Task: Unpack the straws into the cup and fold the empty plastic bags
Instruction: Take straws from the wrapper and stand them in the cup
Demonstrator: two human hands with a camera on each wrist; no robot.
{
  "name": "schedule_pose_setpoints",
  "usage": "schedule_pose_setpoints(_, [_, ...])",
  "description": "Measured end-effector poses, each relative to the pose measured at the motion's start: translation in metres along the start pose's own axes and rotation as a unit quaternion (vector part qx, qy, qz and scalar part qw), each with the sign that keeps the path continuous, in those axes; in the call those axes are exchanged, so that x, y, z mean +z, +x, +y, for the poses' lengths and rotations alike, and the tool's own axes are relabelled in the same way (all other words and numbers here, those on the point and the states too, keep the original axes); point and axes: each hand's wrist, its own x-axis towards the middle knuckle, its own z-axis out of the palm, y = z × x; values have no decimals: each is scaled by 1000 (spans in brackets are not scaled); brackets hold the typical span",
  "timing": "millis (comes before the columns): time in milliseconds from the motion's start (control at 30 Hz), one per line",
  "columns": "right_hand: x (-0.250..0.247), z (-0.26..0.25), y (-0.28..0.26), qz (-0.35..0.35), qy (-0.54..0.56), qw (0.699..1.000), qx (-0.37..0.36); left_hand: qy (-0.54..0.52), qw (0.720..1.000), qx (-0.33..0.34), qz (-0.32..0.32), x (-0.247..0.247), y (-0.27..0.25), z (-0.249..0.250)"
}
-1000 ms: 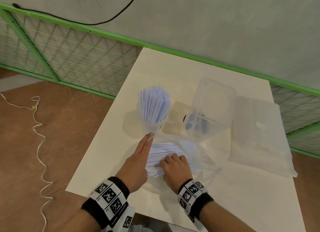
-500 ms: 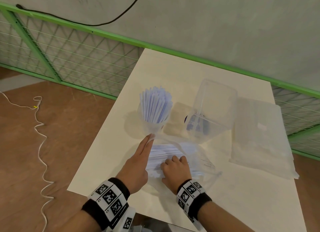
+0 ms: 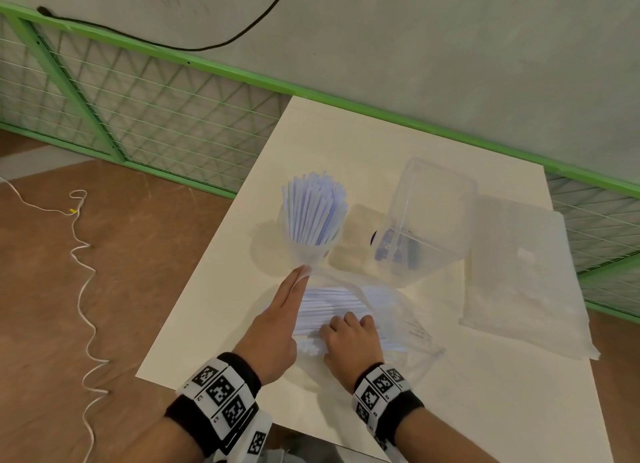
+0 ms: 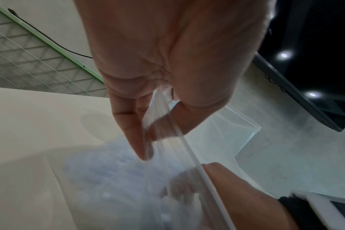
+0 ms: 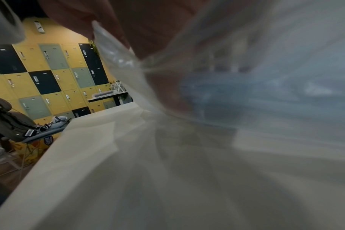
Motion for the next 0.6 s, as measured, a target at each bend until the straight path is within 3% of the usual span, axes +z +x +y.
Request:
schedule_pose_setpoints(200, [-6,-5,1,-57,16,998,11,3,1000,-17,-10,0,-1,0])
schedule_pose_setpoints(333, [-12,-3,-1,-69,16,997,-20,11,1000,-17,-14,2,-1,-3])
schedule_pose_setpoints(600, [-30,22,-19,-14,214,976,36,10,1000,-14,2,-4,0,-8])
